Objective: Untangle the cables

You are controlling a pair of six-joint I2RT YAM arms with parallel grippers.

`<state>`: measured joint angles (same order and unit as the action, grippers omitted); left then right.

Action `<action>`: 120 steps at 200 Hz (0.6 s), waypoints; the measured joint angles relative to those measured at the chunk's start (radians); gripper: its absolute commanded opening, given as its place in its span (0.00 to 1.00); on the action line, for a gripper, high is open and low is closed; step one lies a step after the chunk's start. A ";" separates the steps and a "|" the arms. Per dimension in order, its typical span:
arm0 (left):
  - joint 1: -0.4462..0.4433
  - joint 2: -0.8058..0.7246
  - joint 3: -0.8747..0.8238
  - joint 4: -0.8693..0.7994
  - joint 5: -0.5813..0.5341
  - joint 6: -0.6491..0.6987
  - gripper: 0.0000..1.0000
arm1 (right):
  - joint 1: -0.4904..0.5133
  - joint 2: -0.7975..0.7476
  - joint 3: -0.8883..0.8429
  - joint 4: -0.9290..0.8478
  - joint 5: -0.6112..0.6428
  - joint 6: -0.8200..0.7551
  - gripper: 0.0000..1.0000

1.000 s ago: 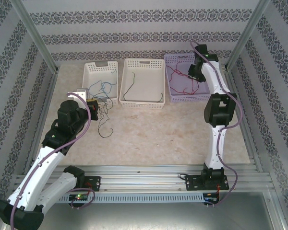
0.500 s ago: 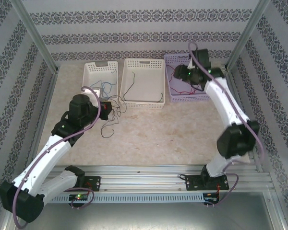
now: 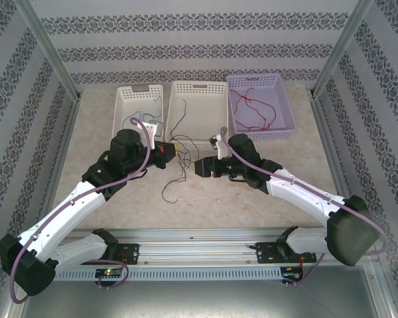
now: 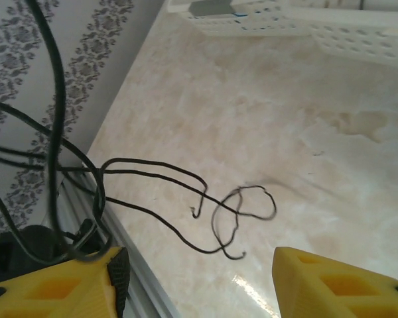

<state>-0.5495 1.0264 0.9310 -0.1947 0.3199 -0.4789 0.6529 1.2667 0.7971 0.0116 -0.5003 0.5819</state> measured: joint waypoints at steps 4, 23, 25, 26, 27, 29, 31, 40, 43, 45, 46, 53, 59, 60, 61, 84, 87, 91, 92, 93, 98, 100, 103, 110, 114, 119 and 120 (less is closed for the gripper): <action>-0.002 0.000 0.000 0.002 -0.001 -0.001 0.00 | 0.000 -0.008 -0.008 0.011 0.000 0.003 0.59; -0.006 0.000 -0.004 0.010 -0.007 -0.002 0.00 | 0.000 -0.060 -0.044 0.063 0.015 0.016 0.58; -0.006 0.000 -0.004 0.010 -0.007 -0.002 0.00 | 0.000 -0.068 -0.048 0.068 0.016 0.016 0.58; -0.006 0.000 -0.005 0.010 -0.007 -0.002 0.00 | -0.001 -0.071 -0.050 0.071 0.017 0.018 0.58; -0.007 0.000 -0.005 0.010 -0.007 -0.001 0.00 | 0.000 -0.074 -0.051 0.072 0.018 0.018 0.58; -0.007 0.000 -0.006 0.010 -0.009 -0.002 0.00 | -0.001 -0.082 -0.055 0.078 0.021 0.018 0.58; -0.007 0.000 -0.006 0.010 -0.010 -0.001 0.00 | 0.000 -0.091 -0.059 0.083 0.022 0.018 0.59; -0.007 0.000 -0.008 0.010 -0.011 -0.001 0.00 | 0.000 -0.128 -0.076 0.102 0.030 0.018 0.59; -0.007 0.000 -0.009 0.010 -0.013 -0.001 0.00 | 0.000 -0.140 -0.080 0.108 0.032 0.018 0.60; -0.007 0.000 -0.009 0.010 -0.014 -0.001 0.00 | 0.000 -0.149 -0.084 0.113 0.034 0.019 0.60; -0.007 0.000 -0.010 0.010 -0.013 -0.001 0.00 | 0.000 -0.154 -0.086 0.114 0.035 0.018 0.60; -0.007 0.000 -0.011 0.010 -0.014 -0.001 0.00 | 0.000 -0.180 -0.093 0.124 0.041 0.018 0.60; -0.007 0.000 -0.013 0.012 -0.014 -0.001 0.00 | 0.000 -0.196 -0.095 0.132 0.045 0.018 0.60; -0.007 0.000 -0.013 0.012 -0.014 -0.001 0.00 | 0.000 -0.198 -0.096 0.133 0.046 0.018 0.60; -0.007 0.000 -0.013 0.013 -0.014 -0.001 0.00 | 0.000 -0.200 -0.096 0.135 0.047 0.018 0.60; -0.009 0.004 -0.019 0.024 -0.013 -0.002 0.00 | 0.000 -0.209 -0.095 0.169 0.055 0.018 0.60; -0.010 0.006 -0.019 0.025 -0.014 -0.002 0.00 | 0.000 -0.204 -0.095 0.172 0.055 0.018 0.60; -0.013 0.007 -0.019 0.027 -0.014 -0.002 0.00 | 0.000 -0.200 -0.095 0.173 0.055 0.018 0.60; -0.013 0.007 -0.019 0.027 -0.014 -0.002 0.00 | 0.000 -0.196 -0.095 0.173 0.055 0.018 0.60; -0.013 0.008 -0.019 0.028 -0.013 -0.002 0.00 | 0.000 -0.195 -0.095 0.173 0.055 0.018 0.60; -0.015 0.009 -0.019 0.029 -0.013 -0.002 0.00 | 0.000 -0.185 -0.095 0.174 0.055 0.018 0.60; -0.017 0.009 -0.019 0.029 -0.013 -0.002 0.00 | 0.000 -0.179 -0.095 0.175 0.055 0.018 0.60; -0.019 0.009 -0.019 0.029 -0.014 -0.002 0.00 | 0.000 -0.172 -0.095 0.176 0.055 0.018 0.60; -0.021 0.009 -0.019 0.030 -0.013 -0.002 0.00 | 0.000 -0.153 -0.095 0.180 0.056 0.018 0.60; -0.023 0.009 -0.019 0.031 -0.013 -0.002 0.00 | 0.000 -0.142 -0.095 0.182 0.056 0.019 0.60; -0.025 0.009 -0.019 0.032 -0.014 -0.002 0.00 | 0.000 -0.126 -0.093 0.182 0.056 0.019 0.60; -0.025 0.009 -0.019 0.032 -0.014 -0.002 0.00 | -0.001 -0.121 -0.093 0.183 0.056 0.019 0.60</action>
<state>-0.5747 1.0355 0.9119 -0.1623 0.3061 -0.4805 0.6521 1.1454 0.7040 0.1944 -0.4446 0.6010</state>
